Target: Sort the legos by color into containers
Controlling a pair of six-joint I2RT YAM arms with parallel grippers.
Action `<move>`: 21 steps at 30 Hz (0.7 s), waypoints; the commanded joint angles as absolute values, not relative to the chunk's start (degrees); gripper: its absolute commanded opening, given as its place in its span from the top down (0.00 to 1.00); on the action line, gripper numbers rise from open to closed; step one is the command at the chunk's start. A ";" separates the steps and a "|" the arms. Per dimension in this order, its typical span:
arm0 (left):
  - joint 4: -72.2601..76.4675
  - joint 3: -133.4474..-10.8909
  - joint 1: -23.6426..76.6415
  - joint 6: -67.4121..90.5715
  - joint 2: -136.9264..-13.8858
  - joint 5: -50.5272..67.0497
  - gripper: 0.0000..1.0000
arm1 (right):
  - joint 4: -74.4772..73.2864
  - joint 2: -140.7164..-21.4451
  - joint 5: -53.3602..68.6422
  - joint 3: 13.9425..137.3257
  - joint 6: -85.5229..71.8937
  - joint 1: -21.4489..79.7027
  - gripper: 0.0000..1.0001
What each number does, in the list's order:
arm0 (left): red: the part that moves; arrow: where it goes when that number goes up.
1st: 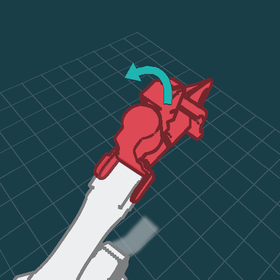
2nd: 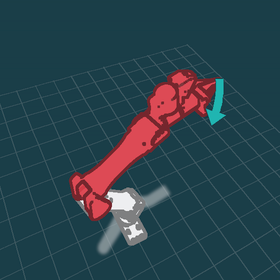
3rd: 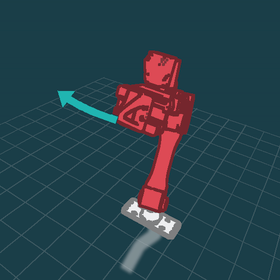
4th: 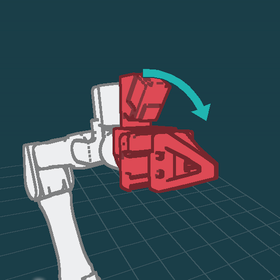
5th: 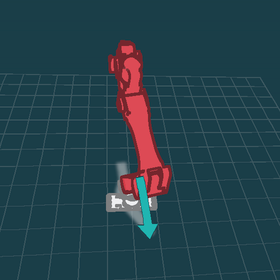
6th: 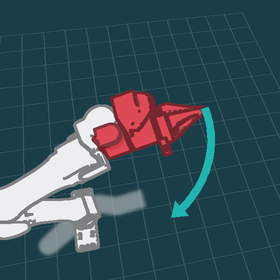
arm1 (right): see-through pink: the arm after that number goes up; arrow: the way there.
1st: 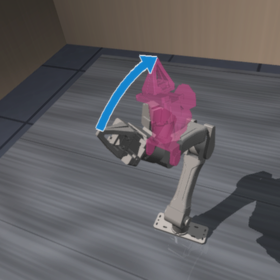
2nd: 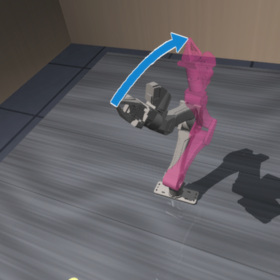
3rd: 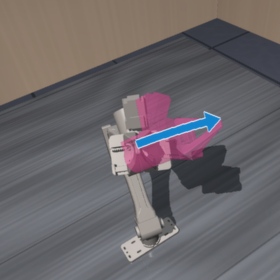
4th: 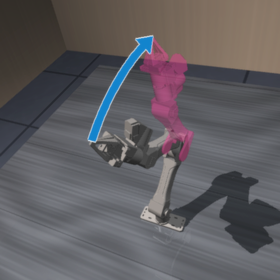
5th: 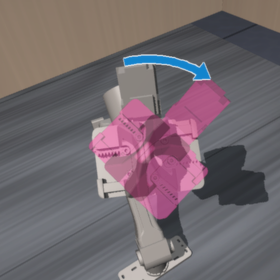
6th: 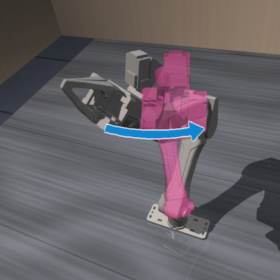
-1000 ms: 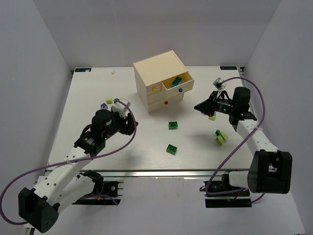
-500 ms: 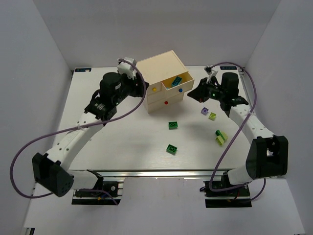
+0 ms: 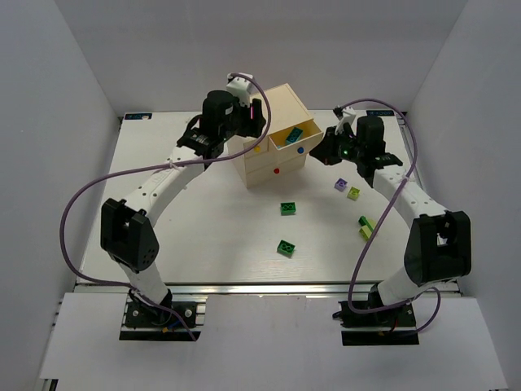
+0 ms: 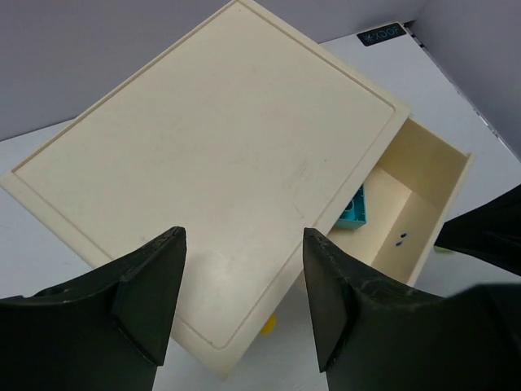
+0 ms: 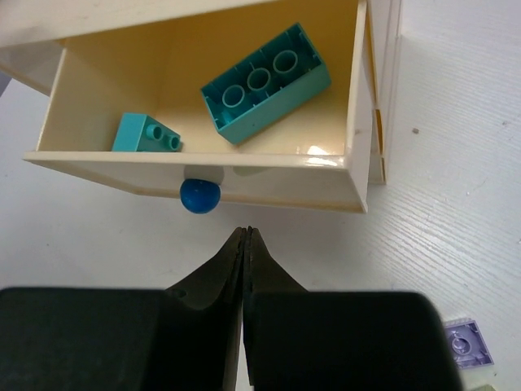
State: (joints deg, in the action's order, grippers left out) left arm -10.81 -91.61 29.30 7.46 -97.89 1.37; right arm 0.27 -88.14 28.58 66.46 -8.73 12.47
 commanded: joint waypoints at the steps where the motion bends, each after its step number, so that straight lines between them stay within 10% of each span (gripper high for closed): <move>1: -12.92 -95.80 29.18 5.45 -97.47 0.79 0.31 | 1.32 -87.72 26.54 69.00 -7.83 12.83 0.98; 21: -17.49 -101.16 29.18 -1.67 -103.88 -0.09 0.28 | 2.64 -93.95 27.68 73.30 -8.26 13.45 0.98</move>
